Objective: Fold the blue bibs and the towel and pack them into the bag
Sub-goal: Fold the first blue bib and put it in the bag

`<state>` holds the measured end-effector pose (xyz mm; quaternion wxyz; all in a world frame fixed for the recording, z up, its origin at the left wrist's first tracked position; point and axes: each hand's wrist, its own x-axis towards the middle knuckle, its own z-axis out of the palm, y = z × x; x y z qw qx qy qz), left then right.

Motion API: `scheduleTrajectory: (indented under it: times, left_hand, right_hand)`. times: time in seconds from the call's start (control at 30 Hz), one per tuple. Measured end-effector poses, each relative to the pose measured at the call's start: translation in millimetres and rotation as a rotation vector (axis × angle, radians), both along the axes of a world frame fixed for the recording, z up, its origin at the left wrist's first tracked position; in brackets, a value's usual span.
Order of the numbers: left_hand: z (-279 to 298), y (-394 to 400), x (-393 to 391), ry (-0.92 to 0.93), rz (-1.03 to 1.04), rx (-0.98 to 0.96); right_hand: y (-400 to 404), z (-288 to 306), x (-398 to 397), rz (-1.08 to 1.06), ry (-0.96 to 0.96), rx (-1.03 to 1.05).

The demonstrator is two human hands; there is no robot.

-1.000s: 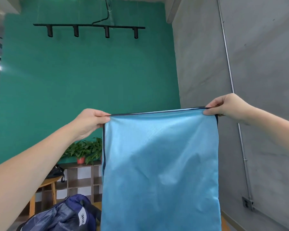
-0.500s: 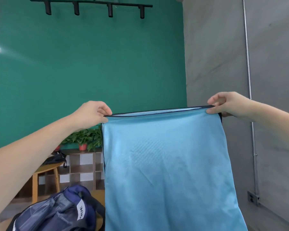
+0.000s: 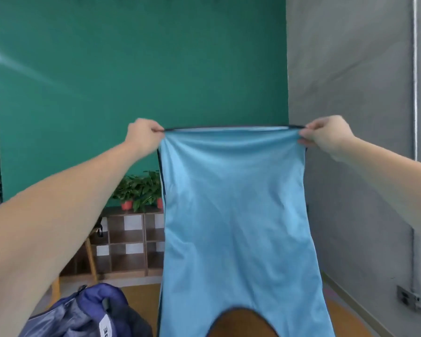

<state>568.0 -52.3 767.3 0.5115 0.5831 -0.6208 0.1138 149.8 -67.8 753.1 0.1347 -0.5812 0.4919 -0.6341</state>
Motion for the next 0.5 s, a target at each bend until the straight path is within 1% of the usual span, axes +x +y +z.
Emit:
scheduleTrajectory:
  times: [0.03,0.1,0.17,0.27,0.33,0.4,0.5]
  left_hand:
    - [9.7,-1.0,4.1,0.097,-0.040,-0.044]
    - [21.4,0.9,12.3,0.261,-0.143,-0.062]
    - [20.1,6.1,20.0,0.335,-0.231,-0.033]
    - [-0.6,18.6,30.0,0.322,-0.287,0.029]
    - [-27.2,30.2,36.3,0.309,-0.304,0.049]
    - [-65.0,47.5,37.8,0.295,-0.303,0.058]
    - [-138.8,81.9,33.2,0.216,-0.235,0.111]
  right_hand:
    - [-4.0,3.9,4.4,-0.004,-0.001,-0.078]
    - [0.7,8.1,11.6,-0.015,0.052,-0.172]
    - [9.9,4.6,13.6,-0.025,0.125,-0.201]
    - [24.4,-14.9,12.6,0.012,0.160,-0.180]
    - [37.4,-36.0,10.7,0.044,0.163,-0.145]
    - [53.3,-64.4,5.3,0.070,0.184,-0.101]
    - [81.1,-122.0,-8.1,0.125,0.243,0.025]
